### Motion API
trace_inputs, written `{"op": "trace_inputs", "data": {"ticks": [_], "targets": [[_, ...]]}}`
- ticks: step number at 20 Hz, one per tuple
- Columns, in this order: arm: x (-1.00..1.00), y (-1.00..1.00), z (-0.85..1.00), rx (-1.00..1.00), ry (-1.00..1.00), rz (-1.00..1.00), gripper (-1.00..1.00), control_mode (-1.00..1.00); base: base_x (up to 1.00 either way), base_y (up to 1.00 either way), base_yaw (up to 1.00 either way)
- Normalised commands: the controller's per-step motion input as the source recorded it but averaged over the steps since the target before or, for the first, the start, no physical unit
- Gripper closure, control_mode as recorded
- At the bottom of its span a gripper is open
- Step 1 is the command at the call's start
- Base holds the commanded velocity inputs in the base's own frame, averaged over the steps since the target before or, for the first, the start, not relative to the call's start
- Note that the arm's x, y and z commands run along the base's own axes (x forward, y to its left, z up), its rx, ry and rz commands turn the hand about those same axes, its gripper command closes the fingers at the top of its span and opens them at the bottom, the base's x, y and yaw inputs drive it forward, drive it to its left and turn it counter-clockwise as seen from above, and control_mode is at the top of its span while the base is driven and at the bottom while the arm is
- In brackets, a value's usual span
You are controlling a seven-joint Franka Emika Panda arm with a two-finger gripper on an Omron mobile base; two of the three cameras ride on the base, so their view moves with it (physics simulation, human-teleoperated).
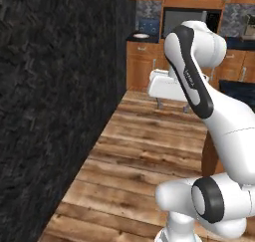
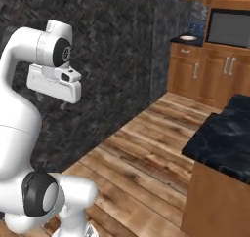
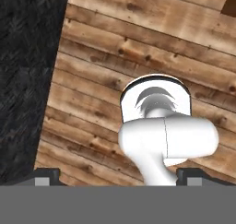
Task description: Move the hot dog bun to the plate on the dining table and place the condiment next to that plate. Then navigate to the fridge and take the sausage and place it on the plate as well.
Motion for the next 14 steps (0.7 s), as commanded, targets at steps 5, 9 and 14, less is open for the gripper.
{"op": "trace_inputs", "data": {"ticks": [5, 9, 14], "targets": [[0.00, 0.00, 0.00, 0.00, 0.00, 0.00, -1.00, 1.00, 1.00, 0.26, -0.51], [0.00, 0.00, 0.00, 0.00, 0.00, 0.00, -1.00, 1.00, 1.00, 0.27, -0.49], [0.00, 0.00, 0.00, 0.00, 0.00, 0.00, -1.00, 1.00, 1.00, 0.31, -0.44]]}}
